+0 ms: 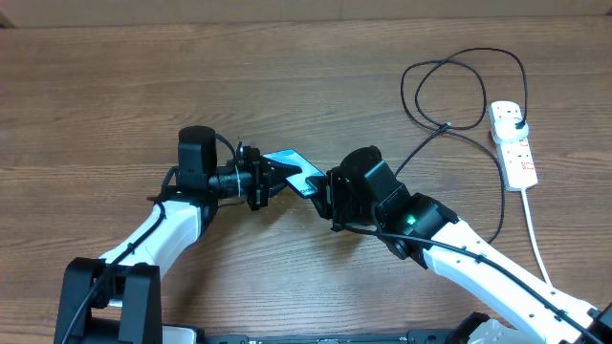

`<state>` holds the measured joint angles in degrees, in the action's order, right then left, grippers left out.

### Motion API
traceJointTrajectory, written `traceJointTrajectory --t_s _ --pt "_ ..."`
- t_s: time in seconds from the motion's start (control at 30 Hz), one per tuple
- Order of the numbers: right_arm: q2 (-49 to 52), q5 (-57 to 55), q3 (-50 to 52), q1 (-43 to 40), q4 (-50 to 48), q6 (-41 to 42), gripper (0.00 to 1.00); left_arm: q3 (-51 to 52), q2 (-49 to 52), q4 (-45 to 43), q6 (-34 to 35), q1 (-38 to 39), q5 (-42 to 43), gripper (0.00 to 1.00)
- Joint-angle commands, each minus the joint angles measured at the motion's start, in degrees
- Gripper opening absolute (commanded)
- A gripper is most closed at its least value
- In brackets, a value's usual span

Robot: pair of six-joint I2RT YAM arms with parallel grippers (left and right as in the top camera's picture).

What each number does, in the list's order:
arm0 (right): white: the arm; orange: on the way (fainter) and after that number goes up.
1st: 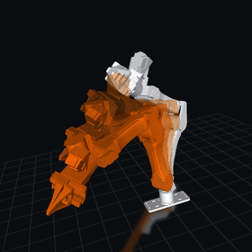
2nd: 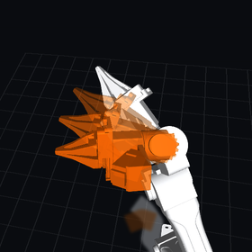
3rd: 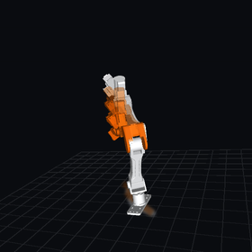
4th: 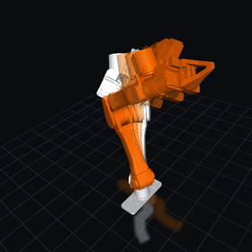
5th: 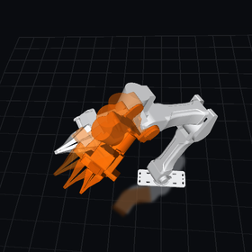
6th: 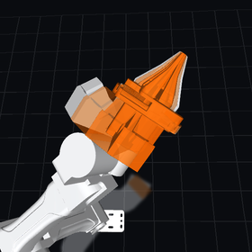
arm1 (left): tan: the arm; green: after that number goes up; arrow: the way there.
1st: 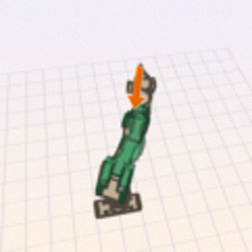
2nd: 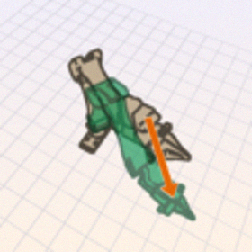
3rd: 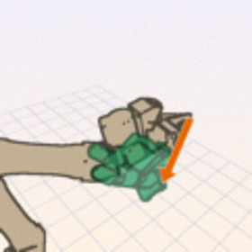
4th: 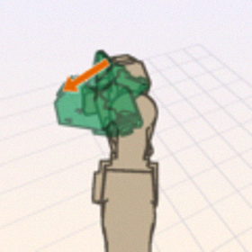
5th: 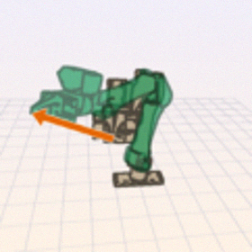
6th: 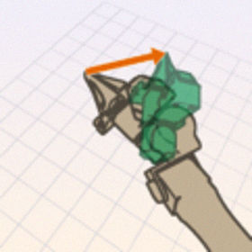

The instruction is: Plug charger to phone and switch on socket

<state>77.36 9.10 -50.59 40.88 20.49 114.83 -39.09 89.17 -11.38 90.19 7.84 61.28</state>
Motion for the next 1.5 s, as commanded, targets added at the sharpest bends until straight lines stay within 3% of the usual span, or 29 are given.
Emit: traceJointTrajectory --t_s 0.0,0.17,0.2,0.4,0.53,0.67,0.83,0.97,1.47 --pt "0.3 -7.3 0.1 0.3 5.2 -2.7 0.31 -0.9 -0.1 1.8 -11.8 -0.7 -6.9 0.04" --pt "0.3 -26.3 0.1 0.2 7.3 -21.3 0.58 -0.9 -0.1 8.7 -20.2 -0.7 -10.2 0.04" --pt "0.3 -32.3 0.1 -0.5 6.8 -35.3 0.59 -0.9 -0.1 11.6 -23.1 -0.7 -10.5 0.04" --pt "3.4 -29.6 0.0 -13.0 5.8 -47.6 0.60 -0.9 -0.1 14.6 -25.9 -0.7 -10.6 0.04" --pt "10.1 -18.2 -0.1 -27.6 -0.7 -58.9 0.60 -0.9 -0.1 14.6 -25.9 -0.7 -10.7 0.04" --pt "14.9 -15.3 -0.1 -32.7 -5.4 -62.1 0.60 -0.9 -0.1 14.6 -25.9 -0.7 -10.6 0.04" --pt "21.4 -18.1 -3.3 -32.9 -8.7 -67.4 0.55 -0.9 -0.1 14.6 -25.9 -0.7 -10.7 0.04" --pt "25.8 -23.9 -7.5 -32.8 -3.7 -67.1 0.51 -0.9 -0.1 14.6 -25.9 -0.7 -10.7 0.04" --pt "33.6 -28.6 -8.8 -30.8 -9.8 -67.1 0.45 -0.9 -0.1 14.6 -25.9 -0.7 -11.5 0.05"
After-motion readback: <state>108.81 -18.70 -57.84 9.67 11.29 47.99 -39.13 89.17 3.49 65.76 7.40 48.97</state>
